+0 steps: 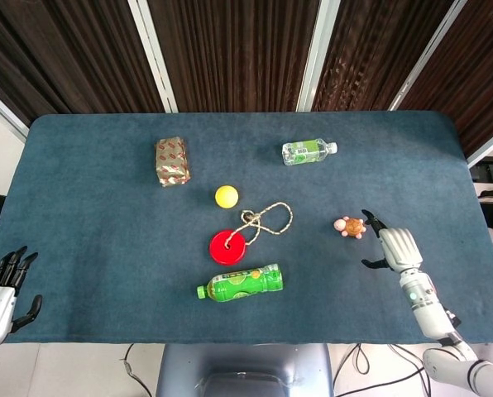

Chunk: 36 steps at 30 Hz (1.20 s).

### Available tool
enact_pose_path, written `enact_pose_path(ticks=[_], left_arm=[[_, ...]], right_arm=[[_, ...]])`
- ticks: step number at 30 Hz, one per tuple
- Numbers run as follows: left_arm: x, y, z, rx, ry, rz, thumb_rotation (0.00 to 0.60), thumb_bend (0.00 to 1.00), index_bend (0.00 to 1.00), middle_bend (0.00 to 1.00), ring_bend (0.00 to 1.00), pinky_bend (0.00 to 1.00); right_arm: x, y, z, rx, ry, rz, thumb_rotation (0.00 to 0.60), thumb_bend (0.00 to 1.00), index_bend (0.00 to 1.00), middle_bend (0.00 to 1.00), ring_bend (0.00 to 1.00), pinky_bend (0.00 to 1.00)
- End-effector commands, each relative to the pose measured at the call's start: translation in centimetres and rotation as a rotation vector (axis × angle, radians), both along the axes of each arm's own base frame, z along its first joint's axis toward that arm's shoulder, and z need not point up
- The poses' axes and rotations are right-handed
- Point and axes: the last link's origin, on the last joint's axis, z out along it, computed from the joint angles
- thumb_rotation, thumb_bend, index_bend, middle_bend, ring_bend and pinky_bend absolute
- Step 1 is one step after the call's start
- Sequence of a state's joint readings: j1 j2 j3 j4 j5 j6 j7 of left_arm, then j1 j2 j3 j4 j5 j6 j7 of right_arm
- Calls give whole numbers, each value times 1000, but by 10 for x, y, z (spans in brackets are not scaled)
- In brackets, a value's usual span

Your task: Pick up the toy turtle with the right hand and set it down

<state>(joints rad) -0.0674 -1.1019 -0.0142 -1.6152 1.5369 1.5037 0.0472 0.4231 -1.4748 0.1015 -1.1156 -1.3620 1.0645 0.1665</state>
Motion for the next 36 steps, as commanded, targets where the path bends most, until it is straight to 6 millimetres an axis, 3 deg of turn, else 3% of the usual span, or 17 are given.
enact_pose_path(ticks=[1,3,5,7,10,14,18,36], left_arm=[[0,0,0,0,0,-1,600,424,103,0,0,228],[0,0,1,3,-2,-2,600,424,103,0,0,228],[0,-1,2,8,-6,-1,600,423,103,0,0,228],[-1,-1,2,11,-6,0,600,423,103,0,0,228],[-1,-1,3,15,-6,-3,600,424,103,0,0,228],[1,-2,3,19,-2,-9,600,423,103,0,0,228],[2,-2,3,28,-1,-18,600,424,103,0,0,228],[4,-2,0,20,4,-23,600,424,103,0,0,228]], right_arm=[[6,21,36,-99,6,-8,600,86,99,341,795,986],[8,33,50,-143,22,1,600,85,331,341,646,915],[8,48,67,-206,70,7,600,86,399,341,483,780],[10,67,83,-270,110,17,600,86,394,333,355,612],[9,92,100,-343,143,14,600,86,326,224,159,343],[1,115,112,-409,175,-26,600,86,132,51,5,285],[1,127,112,-383,183,-50,600,86,5,0,0,285],[0,129,104,-325,182,-63,600,86,0,0,0,283]])
